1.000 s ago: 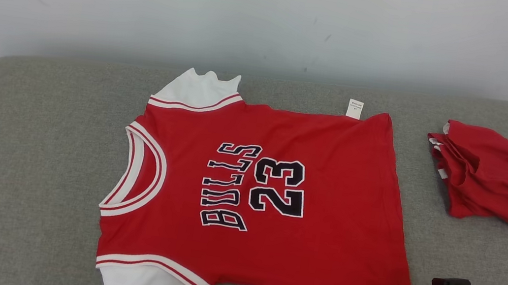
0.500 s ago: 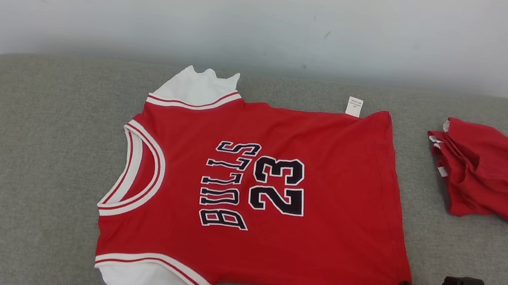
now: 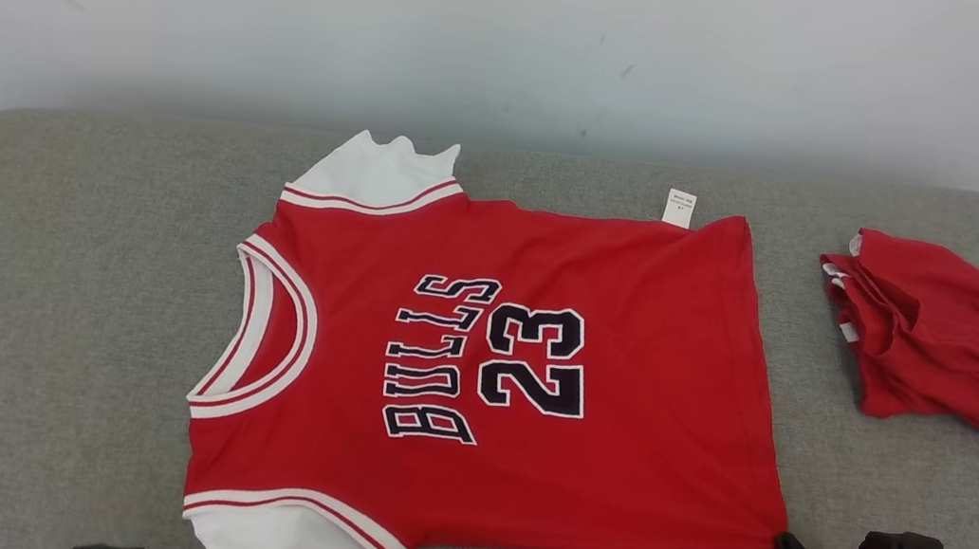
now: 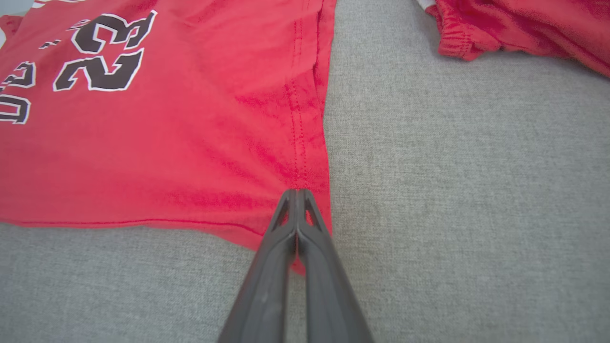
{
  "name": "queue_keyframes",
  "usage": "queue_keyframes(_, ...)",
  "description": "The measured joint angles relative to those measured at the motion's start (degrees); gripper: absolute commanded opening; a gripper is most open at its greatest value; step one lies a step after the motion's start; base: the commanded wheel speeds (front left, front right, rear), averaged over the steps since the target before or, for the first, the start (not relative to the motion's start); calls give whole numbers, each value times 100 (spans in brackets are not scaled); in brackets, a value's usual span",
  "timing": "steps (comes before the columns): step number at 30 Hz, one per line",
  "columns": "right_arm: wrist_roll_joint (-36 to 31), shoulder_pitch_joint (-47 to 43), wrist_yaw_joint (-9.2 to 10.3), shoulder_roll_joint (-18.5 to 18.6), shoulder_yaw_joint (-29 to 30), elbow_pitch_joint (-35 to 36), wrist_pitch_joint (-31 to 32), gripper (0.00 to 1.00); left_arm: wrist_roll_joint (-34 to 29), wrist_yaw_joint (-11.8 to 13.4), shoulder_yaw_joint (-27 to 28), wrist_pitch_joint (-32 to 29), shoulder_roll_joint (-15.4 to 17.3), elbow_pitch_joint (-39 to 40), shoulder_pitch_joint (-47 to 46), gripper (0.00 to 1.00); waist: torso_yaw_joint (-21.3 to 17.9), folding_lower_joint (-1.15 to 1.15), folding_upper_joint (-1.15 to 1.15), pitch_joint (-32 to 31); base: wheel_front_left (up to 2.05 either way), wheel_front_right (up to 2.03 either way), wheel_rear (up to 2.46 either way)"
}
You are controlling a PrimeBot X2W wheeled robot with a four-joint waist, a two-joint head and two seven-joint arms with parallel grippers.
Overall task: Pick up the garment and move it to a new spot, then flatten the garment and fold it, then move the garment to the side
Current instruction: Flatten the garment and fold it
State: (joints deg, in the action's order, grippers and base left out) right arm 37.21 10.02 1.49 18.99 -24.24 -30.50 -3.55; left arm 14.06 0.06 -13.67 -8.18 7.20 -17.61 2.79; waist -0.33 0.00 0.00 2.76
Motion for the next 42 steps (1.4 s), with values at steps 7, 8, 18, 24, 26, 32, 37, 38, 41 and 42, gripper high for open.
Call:
queue_keyframes(7,-121,229,-212,253,-119,134,23,0,0,9,69,70,134,422,-126,0,20,0,0,-39,0,0,0)
queue_keyframes(8,-148,265,-264,279,-137,159,58,0,2,-15,85,70,158,455,-148,0,21,0,0,-42,0,0,0)
queue_keyframes(18,-159,800,-565,481,-266,275,494,0,56,-270,105,-209,367,720,-760,0,27,0,0,28,0,0,0)
queue_keyframes(24,-131,1172,-658,525,-278,225,737,0,119,-372,132,-491,442,643,-1184,0,20,0,0,154,0,0,0)
queue_keyframes(26,-97,1311,-699,536,-287,164,845,0,250,-471,153,-611,455,564,-1360,0,16,0,0,215,0,0,0)
queue_keyframes(32,9,1900,-775,536,-380,-75,1212,0,519,-571,166,-1034,501,296,-2058,0,1,0,0,445,0,0,0)
queue_keyframes(37,49,2460,-808,463,-476,-261,1473,0,649,-620,203,-1360,544,-60,-2633,0,-23,0,0,675,0,0,0)
queue_keyframes(38,52,2559,-813,438,-505,-294,1525,0,714,-621,221,-1408,545,-144,-2744,0,-29,1,0,725,0,0,0)
queue_keyframes(41,69,2816,-835,350,-559,-446,1630,0,832,-662,208,-1557,543,-391,-3086,0,-47,1,1,877,0,0,0)
queue_keyframes(42,79,2885,-838,332,-570,-485,1675,0,856,-664,215,-1560,523,-448,-3195,0,-53,1,0,927,0,0,0)
